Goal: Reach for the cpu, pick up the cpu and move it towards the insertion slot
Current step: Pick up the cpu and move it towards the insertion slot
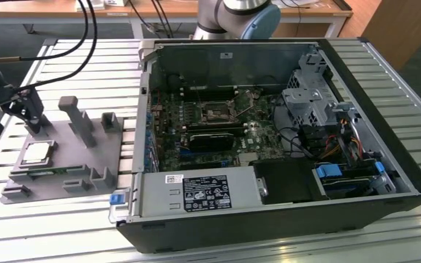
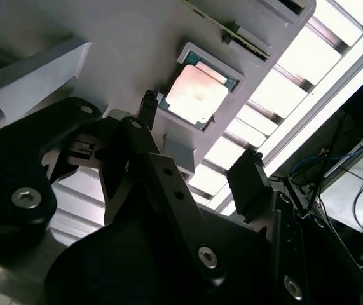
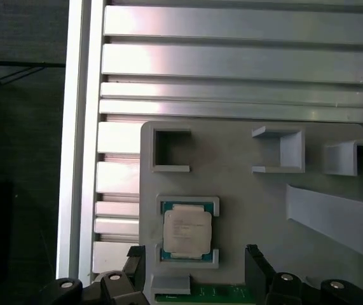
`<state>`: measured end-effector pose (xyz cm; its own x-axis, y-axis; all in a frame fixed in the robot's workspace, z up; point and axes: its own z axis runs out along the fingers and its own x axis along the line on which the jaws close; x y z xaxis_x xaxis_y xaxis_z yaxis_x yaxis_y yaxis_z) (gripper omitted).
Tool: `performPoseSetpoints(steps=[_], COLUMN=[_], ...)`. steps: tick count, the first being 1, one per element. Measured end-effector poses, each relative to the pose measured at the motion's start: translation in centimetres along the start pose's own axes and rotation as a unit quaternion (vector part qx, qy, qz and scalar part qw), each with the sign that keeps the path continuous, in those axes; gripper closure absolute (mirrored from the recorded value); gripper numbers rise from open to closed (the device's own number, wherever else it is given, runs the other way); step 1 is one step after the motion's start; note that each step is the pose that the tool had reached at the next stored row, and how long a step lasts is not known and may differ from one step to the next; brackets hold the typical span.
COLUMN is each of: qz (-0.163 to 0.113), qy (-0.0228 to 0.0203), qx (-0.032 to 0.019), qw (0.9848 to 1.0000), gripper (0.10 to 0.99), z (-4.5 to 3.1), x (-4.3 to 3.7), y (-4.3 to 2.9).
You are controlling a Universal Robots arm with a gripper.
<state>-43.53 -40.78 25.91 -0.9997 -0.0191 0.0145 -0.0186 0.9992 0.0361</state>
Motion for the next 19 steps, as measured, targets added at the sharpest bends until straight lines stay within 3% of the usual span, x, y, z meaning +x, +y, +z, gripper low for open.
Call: performPoseSetpoints(steps=[8,10,11,19], qz=[0.000,0.000,0.000,0.000], qy=[0.0000,0.0001,0.0001,0.0001], qx=[0.0000,0.0000,0.0001,0.0015], qw=[1.0000,1.0000,1.0000,1.0000], gripper=[0.369,0.353,0.294,0.294], z=[1.43,1.79,1.97,3.41], x=[-0.02,-0.02,-0.02,0.00], y=[-0.10,-0.13,-0.14,-0.19])
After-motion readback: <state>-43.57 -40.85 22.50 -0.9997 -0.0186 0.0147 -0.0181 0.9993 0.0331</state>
